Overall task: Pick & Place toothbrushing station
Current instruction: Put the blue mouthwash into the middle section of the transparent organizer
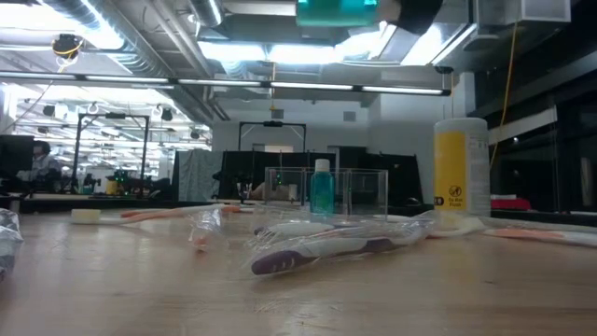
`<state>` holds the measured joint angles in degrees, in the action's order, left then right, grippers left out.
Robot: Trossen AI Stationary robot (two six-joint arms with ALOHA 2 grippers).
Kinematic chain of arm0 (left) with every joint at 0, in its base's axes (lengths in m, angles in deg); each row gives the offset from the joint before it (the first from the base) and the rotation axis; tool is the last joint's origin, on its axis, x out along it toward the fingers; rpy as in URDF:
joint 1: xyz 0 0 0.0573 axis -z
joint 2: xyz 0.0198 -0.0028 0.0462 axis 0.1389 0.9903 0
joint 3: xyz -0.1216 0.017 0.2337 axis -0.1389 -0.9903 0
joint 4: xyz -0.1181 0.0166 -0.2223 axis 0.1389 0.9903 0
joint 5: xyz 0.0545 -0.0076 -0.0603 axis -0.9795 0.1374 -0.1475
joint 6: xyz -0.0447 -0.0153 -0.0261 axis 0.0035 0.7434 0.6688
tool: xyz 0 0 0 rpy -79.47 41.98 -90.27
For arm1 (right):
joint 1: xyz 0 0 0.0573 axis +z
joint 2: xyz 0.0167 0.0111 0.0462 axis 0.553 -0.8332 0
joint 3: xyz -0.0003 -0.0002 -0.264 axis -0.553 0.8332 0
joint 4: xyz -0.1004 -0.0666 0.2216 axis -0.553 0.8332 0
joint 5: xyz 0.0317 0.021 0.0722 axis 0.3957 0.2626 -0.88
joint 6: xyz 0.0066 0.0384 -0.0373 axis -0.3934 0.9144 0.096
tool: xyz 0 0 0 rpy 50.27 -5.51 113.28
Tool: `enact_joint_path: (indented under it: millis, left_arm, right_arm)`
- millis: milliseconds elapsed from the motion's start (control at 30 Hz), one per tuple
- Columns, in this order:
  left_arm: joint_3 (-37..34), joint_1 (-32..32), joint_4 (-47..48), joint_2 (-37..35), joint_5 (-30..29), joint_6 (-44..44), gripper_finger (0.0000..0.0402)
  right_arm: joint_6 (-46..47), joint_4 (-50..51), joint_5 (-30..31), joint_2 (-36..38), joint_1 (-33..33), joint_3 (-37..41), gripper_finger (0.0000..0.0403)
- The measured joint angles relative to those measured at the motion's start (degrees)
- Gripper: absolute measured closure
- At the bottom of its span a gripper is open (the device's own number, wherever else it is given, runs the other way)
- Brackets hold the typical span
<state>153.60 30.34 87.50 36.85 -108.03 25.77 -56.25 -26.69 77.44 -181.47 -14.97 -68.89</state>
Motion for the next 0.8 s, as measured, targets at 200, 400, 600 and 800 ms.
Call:
enact_joint_path:
  millis: [200,400,600,800]
  left_arm:
    - [2.1,-2.1,-0.2,0.0,3.9,-5.9,0.0266]
    - [3.6,-2.8,-6.3,0.0,5.7,-17.7,0.0266]
    - [3.6,-4.1,-7.0,0.0,9.6,-21.4,0.0266]
    - [3.6,-5.0,-7.3,0.0,10.5,-28.4,0.0266]
  right_arm:
    - [-1.3,-0.6,0.2,-3.2,-0.9,-4.9,0.0316]
    - [-0.2,-1.1,0.2,-5.7,-2.1,-8.2,0.0316]
    - [1.8,-4.6,0.0,-6.2,-2.4,-9.6,0.0316]
    - [3.6,-6.2,-0.2,-6.1,-2.4,-10.6,0.0316]
